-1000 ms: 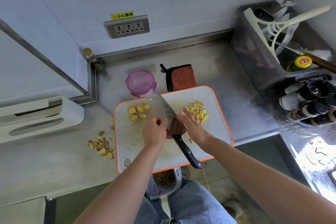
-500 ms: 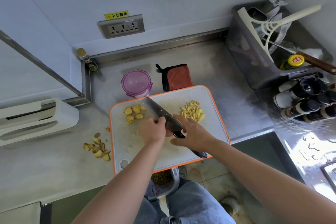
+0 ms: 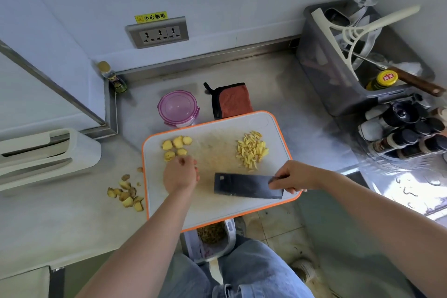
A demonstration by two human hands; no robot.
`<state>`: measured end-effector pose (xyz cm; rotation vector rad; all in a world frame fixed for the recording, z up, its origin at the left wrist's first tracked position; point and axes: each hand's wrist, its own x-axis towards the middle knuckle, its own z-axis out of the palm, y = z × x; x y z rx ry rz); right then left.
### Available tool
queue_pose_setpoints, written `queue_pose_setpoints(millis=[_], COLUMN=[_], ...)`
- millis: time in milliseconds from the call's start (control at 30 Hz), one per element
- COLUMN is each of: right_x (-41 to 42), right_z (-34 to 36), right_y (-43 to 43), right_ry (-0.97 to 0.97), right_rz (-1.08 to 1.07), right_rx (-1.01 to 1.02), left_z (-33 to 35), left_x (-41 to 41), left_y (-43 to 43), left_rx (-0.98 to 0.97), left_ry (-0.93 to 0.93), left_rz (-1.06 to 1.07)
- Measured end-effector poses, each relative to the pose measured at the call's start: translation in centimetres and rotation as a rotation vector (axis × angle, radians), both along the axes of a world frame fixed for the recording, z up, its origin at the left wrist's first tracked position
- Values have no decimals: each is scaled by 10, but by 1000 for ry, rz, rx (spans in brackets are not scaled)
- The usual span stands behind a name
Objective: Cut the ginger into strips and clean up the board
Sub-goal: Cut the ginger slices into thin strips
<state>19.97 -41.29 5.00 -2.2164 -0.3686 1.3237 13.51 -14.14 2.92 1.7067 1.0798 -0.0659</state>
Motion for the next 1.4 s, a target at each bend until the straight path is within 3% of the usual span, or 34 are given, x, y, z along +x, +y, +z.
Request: queue_pose_setpoints(millis=[167,300,367,500,700,833,933,1033,1167,1400], right_x=[2,12,15,15,21,21,22,19,2,-18], right_z=[-23,-33,-31,-27,-34,-27,-28,-22,-19,-34], right_y=[0,1,6,20,28,33,37,47,69,112], right_ry=[-177,-343,-326,-209,-326,-258,-303,-261,-190,-315], right_rz=[53,-203,-251,-68,-321,-122,-241,-421,-480,-661], right_rx=[-60,-35,4,-7,14,-31,-32,71,190,169], left_z=[-4,-6,-7,-12,-12,-14,-18,-28,-14,-24], left_x=[-3,-1,0,1,4,7,8,6,-1,9], left_y=[-2,-2,-1,2,9,13,19,29,45,69], left_rx=[-36,-67,-74,-71,-71,-27,-19,56,302,498], left_ry=[12,10,5,18,20,14,13,30,63,64], left_rz=[20,47,57,43,15,-31,-50,-39,-70,-199])
